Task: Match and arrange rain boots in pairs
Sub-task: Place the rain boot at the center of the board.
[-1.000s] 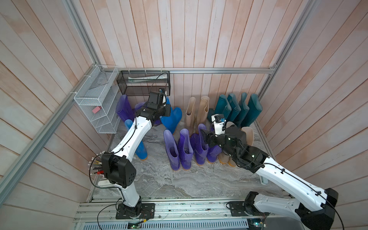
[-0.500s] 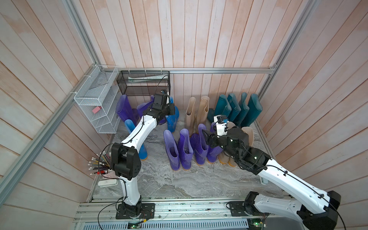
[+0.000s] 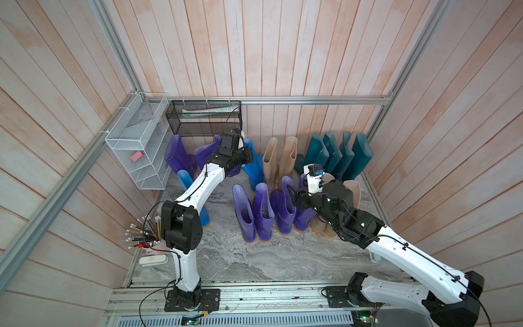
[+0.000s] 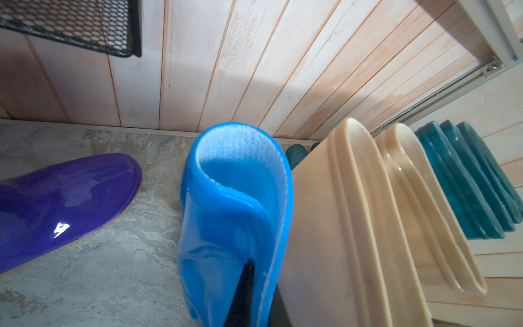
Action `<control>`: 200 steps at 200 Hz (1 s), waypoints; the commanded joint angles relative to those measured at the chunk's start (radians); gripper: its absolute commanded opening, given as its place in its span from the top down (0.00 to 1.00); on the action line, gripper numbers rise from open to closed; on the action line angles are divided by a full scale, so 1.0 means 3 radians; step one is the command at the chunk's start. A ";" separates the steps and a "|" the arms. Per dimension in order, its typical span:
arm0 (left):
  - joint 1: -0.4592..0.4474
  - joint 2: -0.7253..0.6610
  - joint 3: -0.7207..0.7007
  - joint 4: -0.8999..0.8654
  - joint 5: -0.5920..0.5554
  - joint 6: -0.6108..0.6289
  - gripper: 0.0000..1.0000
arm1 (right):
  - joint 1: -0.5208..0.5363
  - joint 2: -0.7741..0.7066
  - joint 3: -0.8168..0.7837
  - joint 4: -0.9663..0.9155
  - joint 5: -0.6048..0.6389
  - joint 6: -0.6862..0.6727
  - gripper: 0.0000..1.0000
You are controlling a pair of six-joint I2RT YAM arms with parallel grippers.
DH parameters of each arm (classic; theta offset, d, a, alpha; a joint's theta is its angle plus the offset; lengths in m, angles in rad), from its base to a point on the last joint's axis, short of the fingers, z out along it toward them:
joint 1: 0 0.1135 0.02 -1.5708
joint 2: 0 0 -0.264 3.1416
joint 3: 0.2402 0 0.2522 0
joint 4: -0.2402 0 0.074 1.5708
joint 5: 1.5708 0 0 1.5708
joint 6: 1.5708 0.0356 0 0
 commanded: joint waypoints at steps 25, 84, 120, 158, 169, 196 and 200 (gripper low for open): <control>-0.0028 -0.0039 0.0146 0.0193 -0.0019 0.0013 0.77 | -0.0018 -0.0043 -0.0064 0.0023 0.0019 -0.0002 0.32; -0.0090 -0.0135 0.0143 0.0013 -0.0095 0.0371 0.27 | -0.0021 -0.0026 -0.0059 0.0030 0.0060 -0.0029 0.30; -0.0044 0.0049 0.0138 -0.0139 0.0010 0.0421 0.59 | -0.0016 -0.0038 -0.0043 0.0011 0.0061 -0.0039 0.30; -0.0046 -0.0020 0.0140 -0.0124 -0.0513 0.0490 1.00 | -0.0019 -0.0065 -0.0053 0.0001 0.0072 -0.0046 0.30; -0.0048 -0.0081 0.0143 -0.0084 -0.0671 0.0509 1.00 | -0.0019 -0.0063 -0.0052 0.0005 0.0068 -0.0049 0.30; -0.0048 -0.0185 0.0157 -0.0009 -0.0855 0.0514 1.00 | -0.0021 -0.0062 -0.0063 0.0012 0.0049 -0.0049 0.30; -0.0045 -0.0197 0.0158 -0.0006 -0.0858 0.0513 1.00 | -0.0021 -0.0064 -0.0063 0.0011 0.0048 -0.0049 0.30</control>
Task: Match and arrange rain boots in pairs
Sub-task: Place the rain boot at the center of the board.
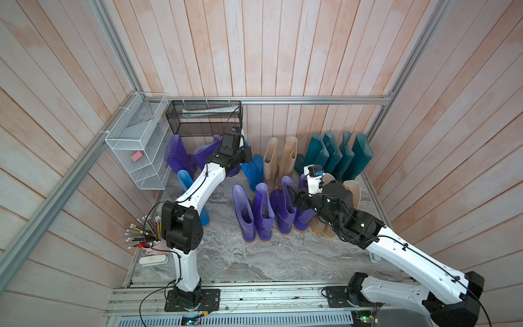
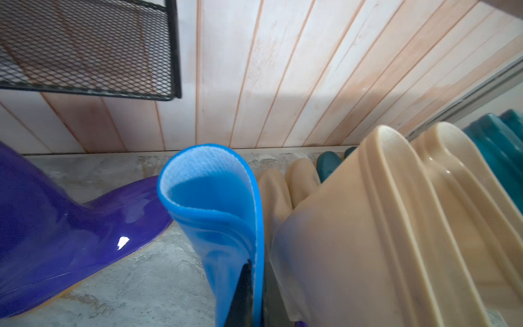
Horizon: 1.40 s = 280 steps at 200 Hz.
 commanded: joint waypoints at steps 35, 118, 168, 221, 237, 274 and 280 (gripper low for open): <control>-0.0014 -0.0176 0.0100 0.0036 -0.0172 0.0018 1.00 | -0.0015 -0.0055 -0.0028 -0.0007 0.0022 -0.0041 0.30; -0.0117 -0.0197 0.0100 0.0049 -0.0355 0.0123 1.00 | -0.0014 -0.0068 -0.0041 -0.0013 0.0020 -0.0034 0.31; -0.0111 -0.0040 0.0107 0.0107 -0.0292 0.0183 0.38 | -0.0015 -0.0098 -0.0050 -0.0053 0.0015 -0.0021 0.31; -0.0074 0.0008 0.0106 0.0051 -0.0149 0.0165 0.06 | -0.0014 -0.0182 -0.0071 -0.0079 0.0052 -0.0008 0.30; -0.0075 -0.0105 0.0106 0.0046 -0.0127 0.0190 0.01 | -0.0016 -0.0182 -0.0062 -0.0085 0.0063 -0.0021 0.30; -0.0059 -0.0506 0.0105 0.0032 -0.0013 0.0325 0.00 | -0.0014 -0.0185 -0.0034 -0.0027 0.0064 -0.0059 0.30; -0.0044 -0.0568 0.0106 0.0010 -0.0046 0.0361 0.00 | -0.0019 -0.0180 -0.0035 -0.0015 0.0058 -0.0066 0.30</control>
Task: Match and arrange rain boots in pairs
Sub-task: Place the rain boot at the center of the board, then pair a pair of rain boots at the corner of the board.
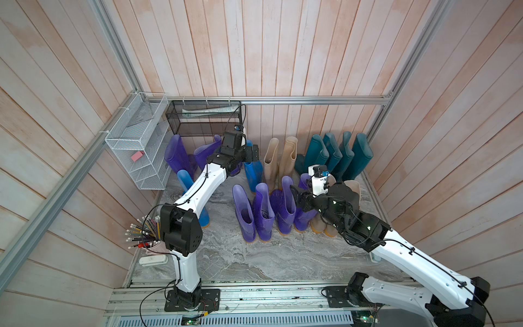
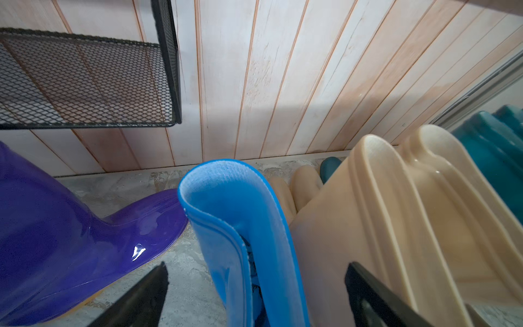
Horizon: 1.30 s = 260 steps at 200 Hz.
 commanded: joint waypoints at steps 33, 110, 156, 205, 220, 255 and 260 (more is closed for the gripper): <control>0.0408 -0.0582 0.0044 -0.0283 -0.0267 0.0281 0.00 | -0.0018 0.0014 0.0000 0.0092 0.0027 -0.0128 0.30; 0.1135 -0.0555 -0.0419 -0.0163 -0.0492 0.0616 0.01 | -0.0047 0.0113 0.0046 0.0217 -0.0151 -0.0273 0.27; 0.1203 -0.0113 -0.0170 -0.0149 -0.0159 0.0939 0.01 | -0.0173 0.0144 0.0031 0.0249 -0.0256 -0.0295 0.26; 0.1281 0.0080 -0.0133 0.0047 0.0585 0.1105 0.12 | -0.0248 0.0194 0.0074 0.0187 -0.0266 -0.0314 0.26; 0.1284 0.0148 -0.0099 0.0080 0.0603 0.1159 0.33 | -0.0257 0.0222 0.0097 0.0164 -0.0261 -0.0337 0.26; 0.1288 0.0108 -0.0063 0.0096 0.0566 0.1007 1.00 | -0.0269 0.0272 0.0138 0.0184 -0.0262 -0.0356 0.26; 0.1287 0.0083 -0.0067 0.0094 0.0523 0.0976 1.00 | -0.0272 0.0276 0.0138 0.0193 -0.0260 -0.0360 0.26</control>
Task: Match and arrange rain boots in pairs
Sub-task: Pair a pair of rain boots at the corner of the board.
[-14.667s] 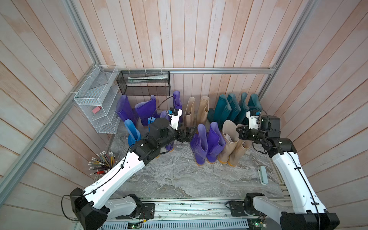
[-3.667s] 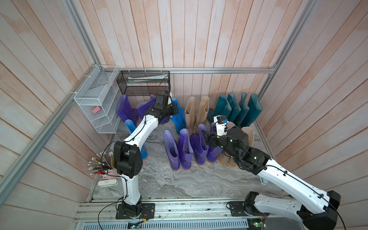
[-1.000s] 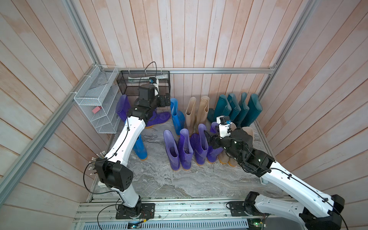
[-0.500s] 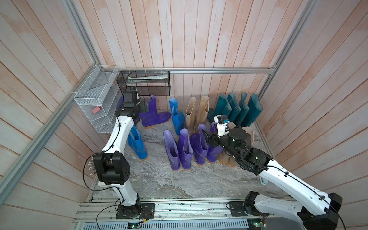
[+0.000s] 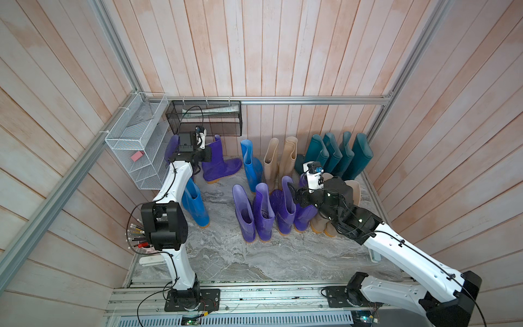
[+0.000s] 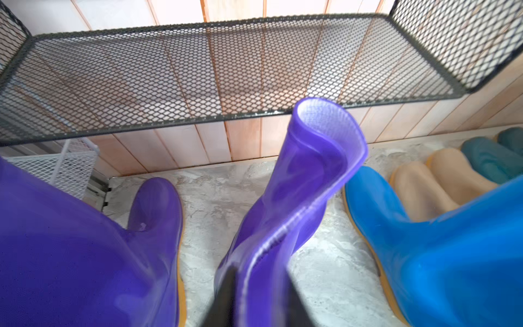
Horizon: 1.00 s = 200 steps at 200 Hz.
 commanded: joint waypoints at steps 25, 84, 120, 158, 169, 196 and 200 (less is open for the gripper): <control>-0.0004 -0.0169 0.0122 0.0116 -0.0303 -0.0343 1.00 | -0.0047 0.0025 0.0101 0.0057 -0.0059 -0.0062 0.26; 0.0106 -0.0331 0.0131 0.0165 -0.0453 -0.1494 1.00 | -0.0078 -0.0031 0.0052 0.0089 -0.0134 -0.0072 0.26; 0.0101 -0.0440 -0.0013 0.0558 -0.0564 -0.1732 1.00 | -0.0090 -0.0096 0.0019 0.0069 -0.0112 -0.0072 0.26; 0.0061 -0.0476 -0.0289 0.0991 -0.0945 -0.1712 1.00 | -0.0091 -0.0120 0.0009 0.0064 -0.0112 -0.0067 0.26; 0.0045 -0.0435 -0.0347 0.1051 -0.0978 -0.1724 1.00 | -0.0089 -0.0116 0.0019 0.0056 -0.0126 -0.0067 0.26; 0.0014 -0.0321 -0.0388 0.1013 -0.0971 -0.1842 1.00 | -0.0088 -0.0114 0.0032 0.0055 -0.0135 -0.0062 0.26; 0.0002 -0.0317 -0.0411 0.1018 -0.0988 -0.1870 1.00 | -0.0089 -0.0114 0.0030 0.0055 -0.0132 -0.0062 0.26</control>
